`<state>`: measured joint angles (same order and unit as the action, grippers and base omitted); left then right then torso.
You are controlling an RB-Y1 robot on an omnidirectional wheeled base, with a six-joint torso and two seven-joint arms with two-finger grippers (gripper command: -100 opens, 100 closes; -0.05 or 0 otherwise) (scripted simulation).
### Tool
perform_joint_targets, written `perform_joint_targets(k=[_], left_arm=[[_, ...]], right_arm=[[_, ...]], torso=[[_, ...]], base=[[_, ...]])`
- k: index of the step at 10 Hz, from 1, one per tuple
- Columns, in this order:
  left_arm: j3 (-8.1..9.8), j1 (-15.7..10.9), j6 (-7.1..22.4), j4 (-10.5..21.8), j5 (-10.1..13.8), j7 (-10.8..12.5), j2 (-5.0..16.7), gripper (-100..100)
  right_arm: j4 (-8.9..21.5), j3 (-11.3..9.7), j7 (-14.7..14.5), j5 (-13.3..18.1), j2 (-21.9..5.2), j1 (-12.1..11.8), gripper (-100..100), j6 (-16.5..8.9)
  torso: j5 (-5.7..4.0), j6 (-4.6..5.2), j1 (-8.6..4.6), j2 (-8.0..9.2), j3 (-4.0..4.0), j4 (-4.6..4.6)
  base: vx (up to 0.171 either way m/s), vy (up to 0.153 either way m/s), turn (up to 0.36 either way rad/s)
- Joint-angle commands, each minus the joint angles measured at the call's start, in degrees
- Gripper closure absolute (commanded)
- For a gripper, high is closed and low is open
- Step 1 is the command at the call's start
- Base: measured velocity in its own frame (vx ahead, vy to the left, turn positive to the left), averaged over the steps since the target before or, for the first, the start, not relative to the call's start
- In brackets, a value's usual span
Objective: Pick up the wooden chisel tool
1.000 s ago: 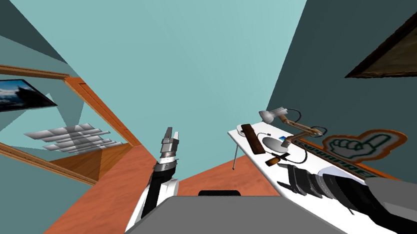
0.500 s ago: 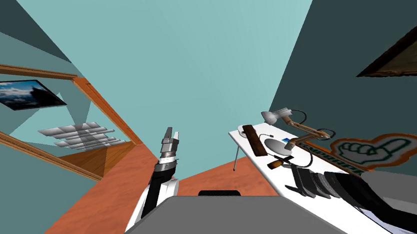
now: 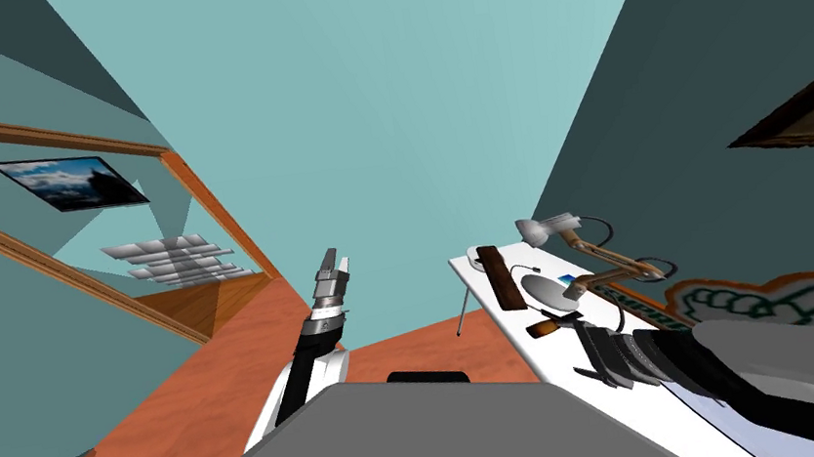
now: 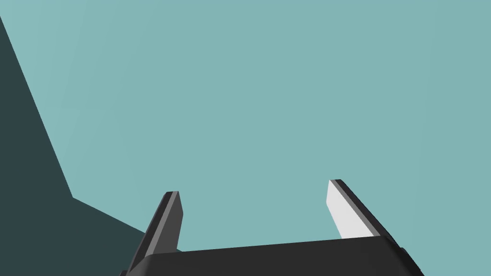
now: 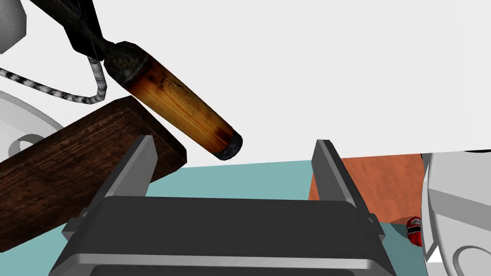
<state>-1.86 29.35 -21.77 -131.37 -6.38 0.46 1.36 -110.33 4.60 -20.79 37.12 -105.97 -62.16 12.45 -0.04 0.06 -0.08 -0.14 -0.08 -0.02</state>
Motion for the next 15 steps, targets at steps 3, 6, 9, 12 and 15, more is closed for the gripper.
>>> perform_joint_targets(k=[3, 6, 9, 12, 15], left_arm=[[0.0, 0.0, 0.0, 0.0, 0.0, 0.0, 0.0, 0], [0.0, 0.0, 0.0, 0.0, 0.0, 0.0, 0.0, 0], [0.0, 0.0, 0.0, 0.0, 0.0, 0.0, 0.0, 0], [0.0, 0.0, 0.0, 0.0, 0.0, 0.0, 0.0, 0], [0.0, 0.0, 0.0, 0.0, 0.0, 0.0, 0.0, 0]], right_arm=[[1.25, 0.76, -1.46, 0.78, -5.54, -2.19, -100, -1.02], [2.66, 1.36, -3.14, 1.61, -10.76, -4.55, -100, -2.23], [3.79, 1.85, -4.51, 2.32, -15.48, -6.51, -100, -3.23], [4.61, 2.19, -5.55, 2.9, -19.58, -8.03, -100, -3.97], [5.31, 2.43, -6.48, 3.49, -23.05, -9.5, -100, -4.63]], torso=[[0.0, 0.01, 0.02, -0.01, 0.0, 0.0], [0.0, 0.02, 0.04, 0.0, 0.0, 0.0], [0.0, 0.03, 0.03, 0.0, 0.0, 0.0], [0.0, 0.04, 0.04, 0.02, 0.01, 0.01], [0.01, 0.03, 0.07, 0.04, 0.03, 0.01]], base=[[0.016, -0.02, 0.043], [0.015, -0.019, 0.047], [0.016, -0.021, 0.051], [0.012, -0.017, 0.043], [0.006, -0.013, 0.041]])
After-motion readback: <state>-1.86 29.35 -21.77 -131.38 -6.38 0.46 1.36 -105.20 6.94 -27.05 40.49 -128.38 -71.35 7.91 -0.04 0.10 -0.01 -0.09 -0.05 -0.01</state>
